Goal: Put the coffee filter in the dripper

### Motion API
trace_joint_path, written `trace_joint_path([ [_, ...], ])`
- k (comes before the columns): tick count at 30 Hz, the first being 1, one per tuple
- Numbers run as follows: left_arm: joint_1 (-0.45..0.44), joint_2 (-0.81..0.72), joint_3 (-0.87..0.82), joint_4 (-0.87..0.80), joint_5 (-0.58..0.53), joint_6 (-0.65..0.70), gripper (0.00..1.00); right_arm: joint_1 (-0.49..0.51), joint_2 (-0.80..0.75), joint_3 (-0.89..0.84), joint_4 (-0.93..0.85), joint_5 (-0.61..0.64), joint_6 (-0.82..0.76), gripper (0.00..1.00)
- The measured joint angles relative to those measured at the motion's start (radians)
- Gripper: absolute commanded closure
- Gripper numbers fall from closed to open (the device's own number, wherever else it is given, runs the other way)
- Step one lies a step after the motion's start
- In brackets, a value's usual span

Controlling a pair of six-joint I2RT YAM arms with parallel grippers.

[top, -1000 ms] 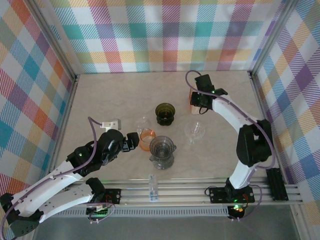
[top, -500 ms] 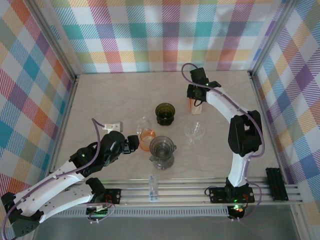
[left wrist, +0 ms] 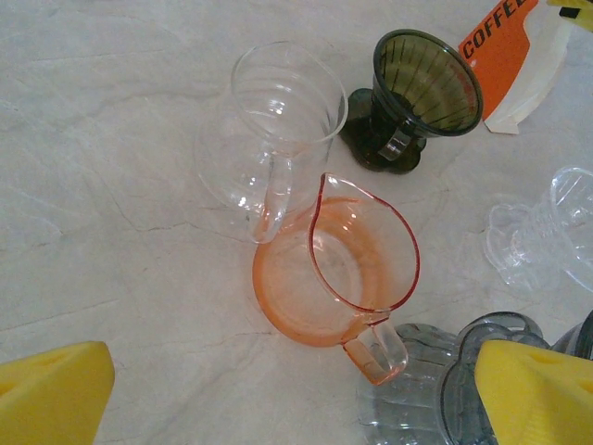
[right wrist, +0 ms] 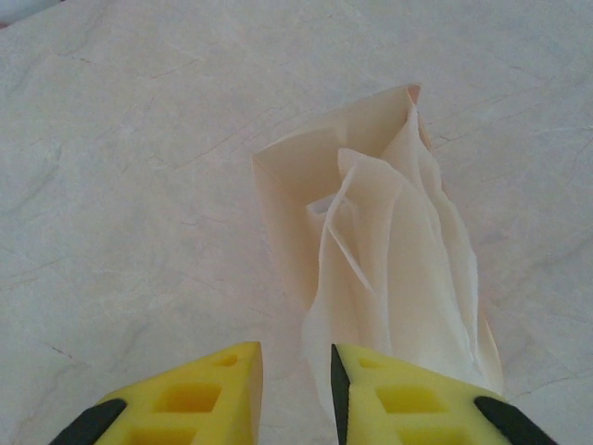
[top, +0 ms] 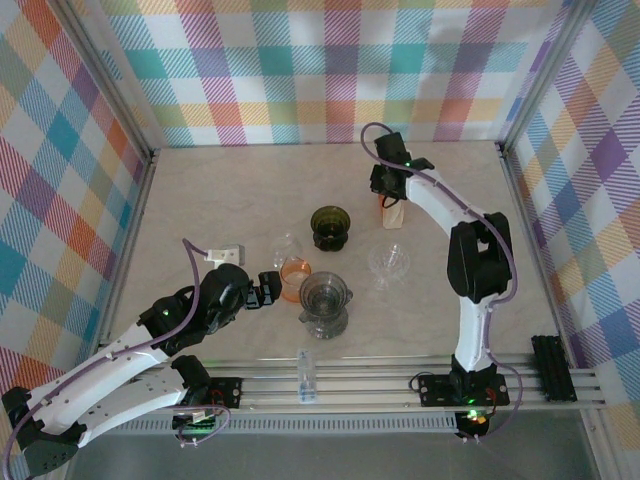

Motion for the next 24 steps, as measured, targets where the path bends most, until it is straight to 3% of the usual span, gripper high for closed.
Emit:
trace_joint_path([
  [9,0.008,-0.022,0.0,0.0,0.0,0.0,0.0,0.0,0.026,0.031,-0.03,0.033,0.01,0.79],
  [17,0.013,-0.024,-0.001,0.0,0.0,0.001,0.0,0.0,0.037,0.051,-0.048,0.044,0.017,0.9],
  [20,0.013,-0.024,-0.001,0.0,0.0,0.002,0.0,0.0,0.046,0.06,-0.053,0.043,0.016,1.0],
  [24,0.017,-0.026,-0.002,-0.002,0.0,0.002,0.0,0.0,0.047,0.06,-0.056,0.043,0.005,1.0],
])
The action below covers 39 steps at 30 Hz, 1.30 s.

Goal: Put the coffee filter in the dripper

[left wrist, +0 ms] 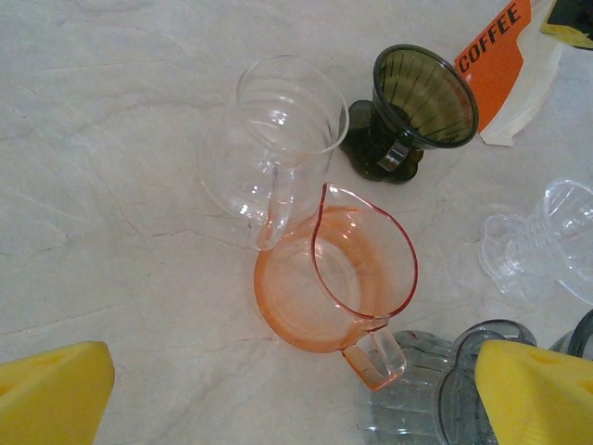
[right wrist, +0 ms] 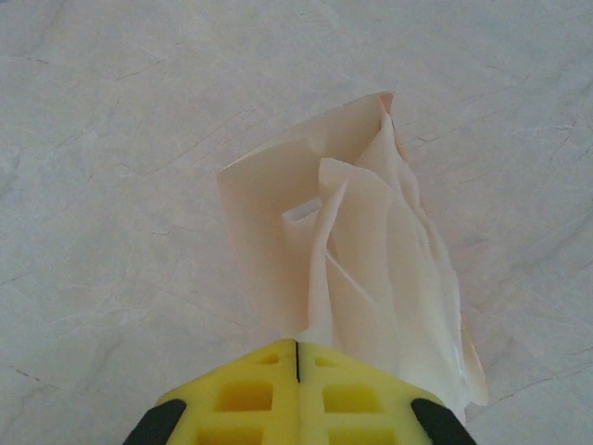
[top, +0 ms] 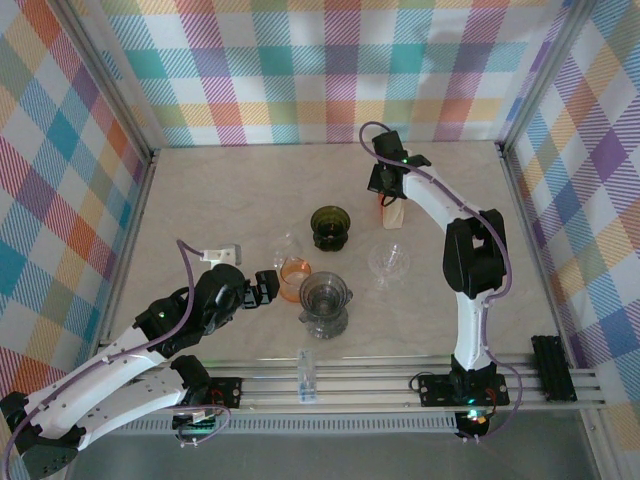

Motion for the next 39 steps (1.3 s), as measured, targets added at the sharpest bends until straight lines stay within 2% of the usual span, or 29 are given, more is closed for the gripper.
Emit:
trace_joint_path([
  [8,0.003,-0.004,-0.004,-0.002,0.0,0.0,0.0,0.0,-0.032,-0.026,0.023,-0.024,-0.032,1.0],
  [23,0.009,-0.01,-0.004,-0.003,0.011,-0.023,0.0,0.011,-0.289,-0.171,0.056,-0.092,-0.068,1.0],
  [32,0.01,-0.023,-0.003,-0.018,0.011,-0.05,0.0,0.063,-0.563,-0.29,0.056,-0.135,-0.086,1.0],
  [39,0.011,-0.046,0.02,-0.067,0.038,-0.078,0.0,0.167,-0.837,-0.439,-0.009,-0.23,-0.094,1.0],
])
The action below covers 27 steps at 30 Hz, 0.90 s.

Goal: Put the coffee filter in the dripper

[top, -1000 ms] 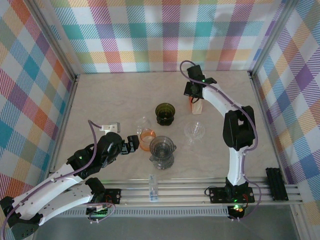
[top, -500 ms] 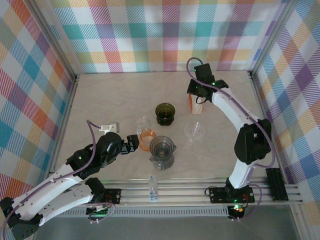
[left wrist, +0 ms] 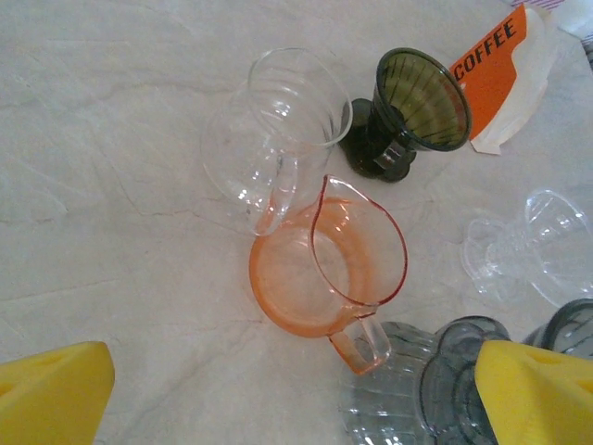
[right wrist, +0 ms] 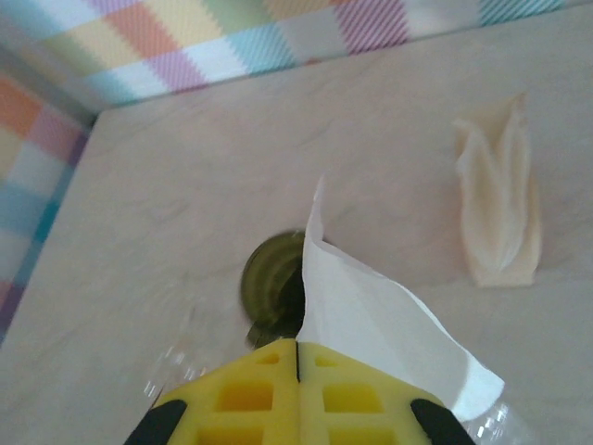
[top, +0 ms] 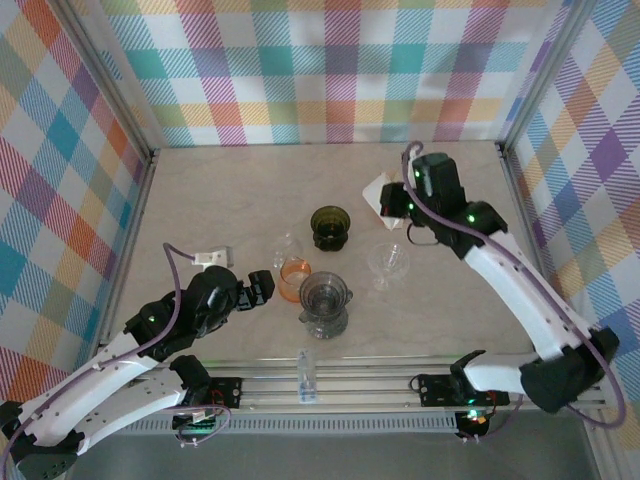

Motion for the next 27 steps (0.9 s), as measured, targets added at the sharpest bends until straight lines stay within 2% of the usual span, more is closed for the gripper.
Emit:
trace_joint_path([
  [6,0.0,0.019,0.031,-0.072,0.034,-0.013,0.0,0.14,-0.159,-0.035,-0.13,-0.097,-0.023,1.0],
  [11,0.004,0.03,0.031,-0.103,0.064,-0.027,0.0,0.267,-0.201,-0.029,-0.25,-0.152,-0.023,1.0],
  [20,0.005,0.102,0.069,-0.112,0.129,-0.03,0.0,0.441,-0.114,0.016,-0.385,-0.124,-0.023,1.0],
  [27,0.005,0.108,0.09,-0.113,0.171,-0.024,0.0,0.483,0.005,0.124,-0.43,-0.087,-0.036,1.0],
])
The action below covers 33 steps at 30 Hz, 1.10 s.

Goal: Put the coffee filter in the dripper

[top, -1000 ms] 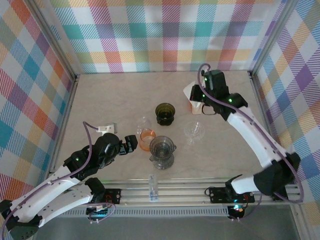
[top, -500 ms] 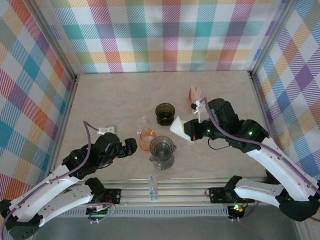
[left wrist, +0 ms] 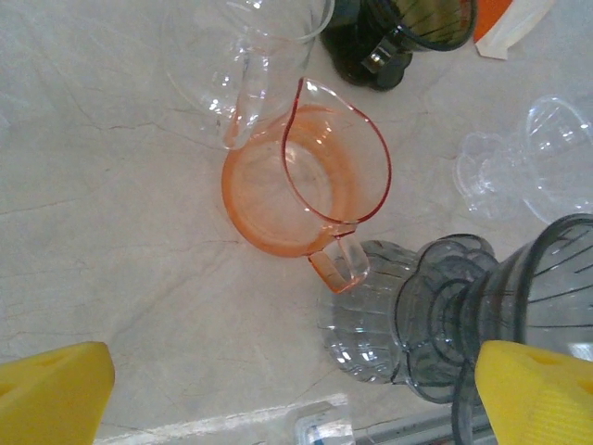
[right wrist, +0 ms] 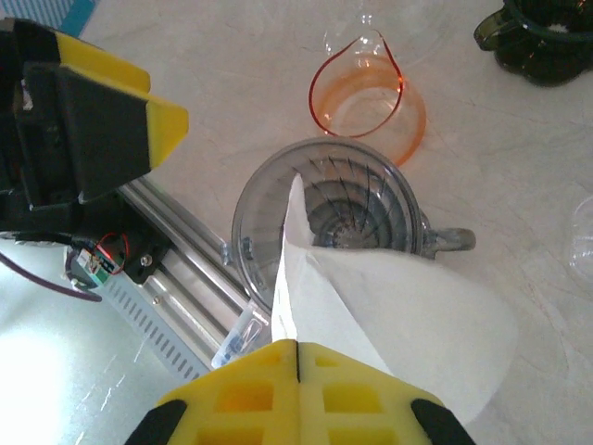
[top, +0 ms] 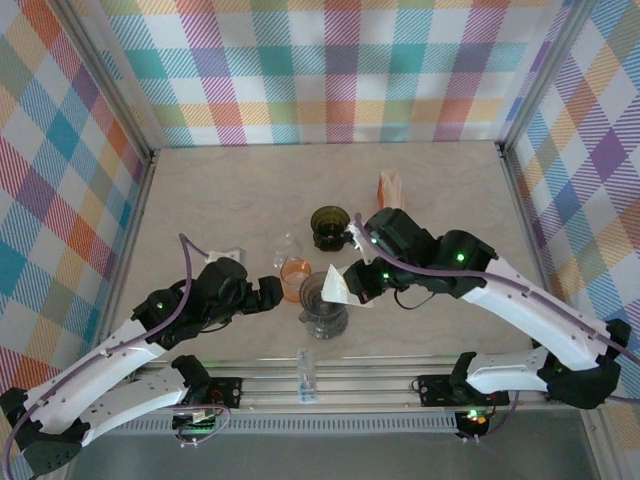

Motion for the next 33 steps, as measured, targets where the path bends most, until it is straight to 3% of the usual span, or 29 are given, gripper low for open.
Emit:
trace_joint_path([
  [14,0.0,-0.051,0.001,0.0,0.024,0.002,0.0,0.044,0.25,0.164,-0.061,-0.011,-0.04,1.0],
  [33,0.001,-0.052,-0.007,0.011,0.041,0.009,0.0,0.054,0.307,0.08,0.013,-0.026,-0.042,1.0],
])
